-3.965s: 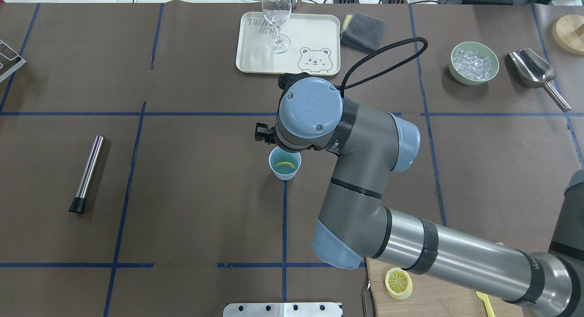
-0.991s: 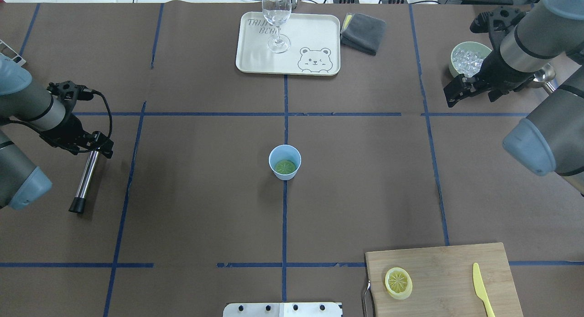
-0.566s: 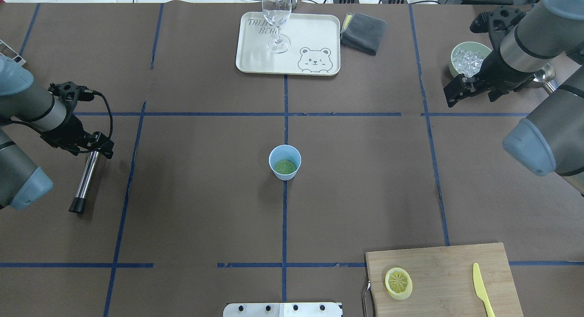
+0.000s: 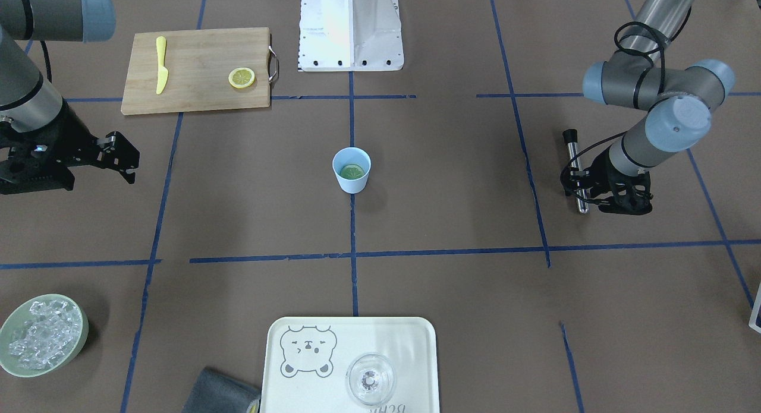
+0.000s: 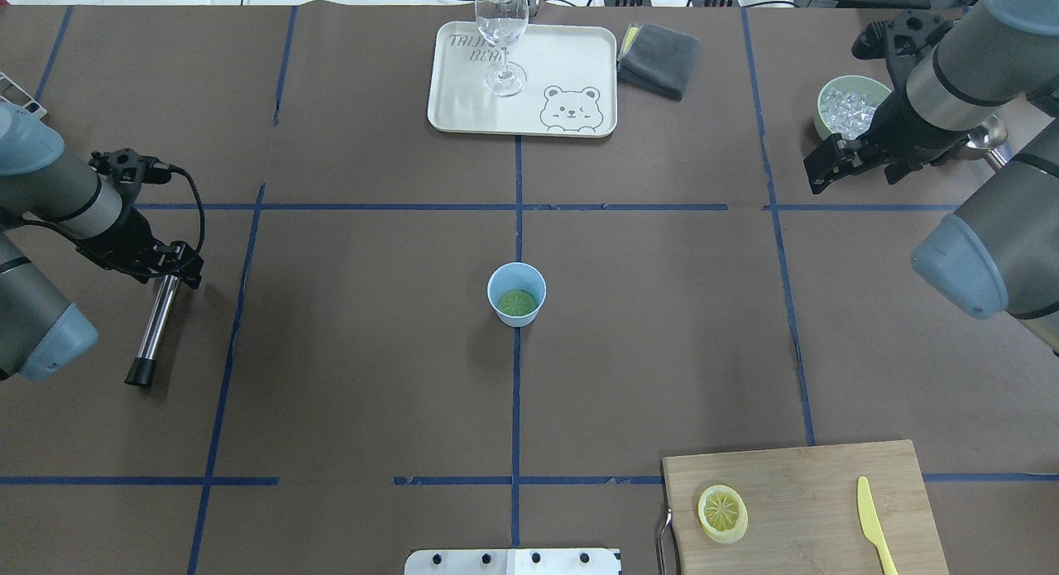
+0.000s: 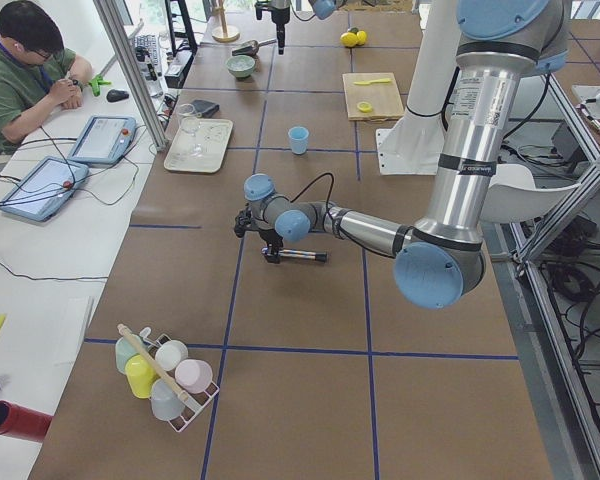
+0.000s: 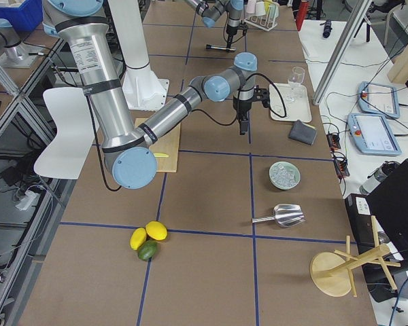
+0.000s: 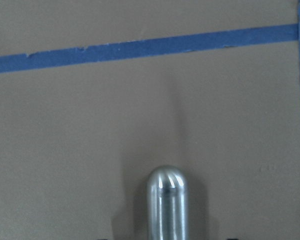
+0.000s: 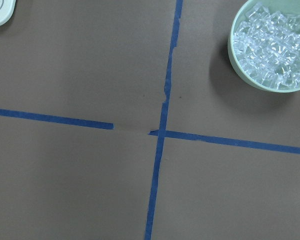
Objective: Squeeze lemon into cup
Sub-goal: 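Grasp the silver metal rod upright with the left gripper, then lift the silver rod with the left gripper and carry it to the cup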
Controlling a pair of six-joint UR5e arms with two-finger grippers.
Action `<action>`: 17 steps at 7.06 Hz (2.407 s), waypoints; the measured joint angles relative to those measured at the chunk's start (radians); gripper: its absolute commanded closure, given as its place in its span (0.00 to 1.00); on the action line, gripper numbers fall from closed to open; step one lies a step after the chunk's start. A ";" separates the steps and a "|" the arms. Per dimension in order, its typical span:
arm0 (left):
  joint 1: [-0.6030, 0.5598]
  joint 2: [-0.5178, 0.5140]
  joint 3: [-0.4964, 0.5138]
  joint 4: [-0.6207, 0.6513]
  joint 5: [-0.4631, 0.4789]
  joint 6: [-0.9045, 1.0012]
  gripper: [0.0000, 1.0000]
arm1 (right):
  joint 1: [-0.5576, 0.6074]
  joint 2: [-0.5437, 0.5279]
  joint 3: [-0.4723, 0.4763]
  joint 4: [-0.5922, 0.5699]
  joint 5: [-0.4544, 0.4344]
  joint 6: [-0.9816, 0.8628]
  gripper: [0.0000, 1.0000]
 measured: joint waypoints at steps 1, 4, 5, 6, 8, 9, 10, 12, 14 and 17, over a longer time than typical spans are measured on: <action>0.000 0.001 -0.001 0.000 0.005 0.001 1.00 | 0.000 0.000 0.005 0.000 0.001 0.001 0.00; -0.007 0.008 -0.044 0.002 0.011 0.003 1.00 | 0.000 0.000 0.019 0.000 0.003 0.002 0.00; -0.028 0.013 -0.103 0.004 0.018 0.004 1.00 | 0.002 0.000 0.022 0.000 0.003 0.002 0.00; -0.060 0.012 -0.177 0.006 0.040 0.008 1.00 | 0.002 0.000 0.029 -0.001 0.003 0.001 0.00; -0.083 -0.028 -0.309 0.007 0.193 -0.005 1.00 | 0.003 0.000 0.035 -0.001 0.004 0.001 0.00; -0.079 -0.060 -0.346 0.007 0.328 -0.040 1.00 | 0.003 -0.001 0.035 -0.002 0.005 0.001 0.00; -0.057 -0.093 -0.380 0.008 0.459 -0.090 1.00 | 0.003 -0.002 0.035 -0.002 0.005 0.001 0.00; 0.027 -0.149 -0.464 0.008 0.627 -0.135 1.00 | 0.003 -0.003 0.035 -0.002 0.005 0.002 0.00; 0.135 -0.253 -0.482 0.003 0.679 -0.147 1.00 | 0.007 -0.004 0.035 -0.002 0.012 0.002 0.00; 0.299 -0.331 -0.491 -0.090 0.995 -0.134 1.00 | 0.019 -0.025 0.046 -0.002 0.025 0.002 0.00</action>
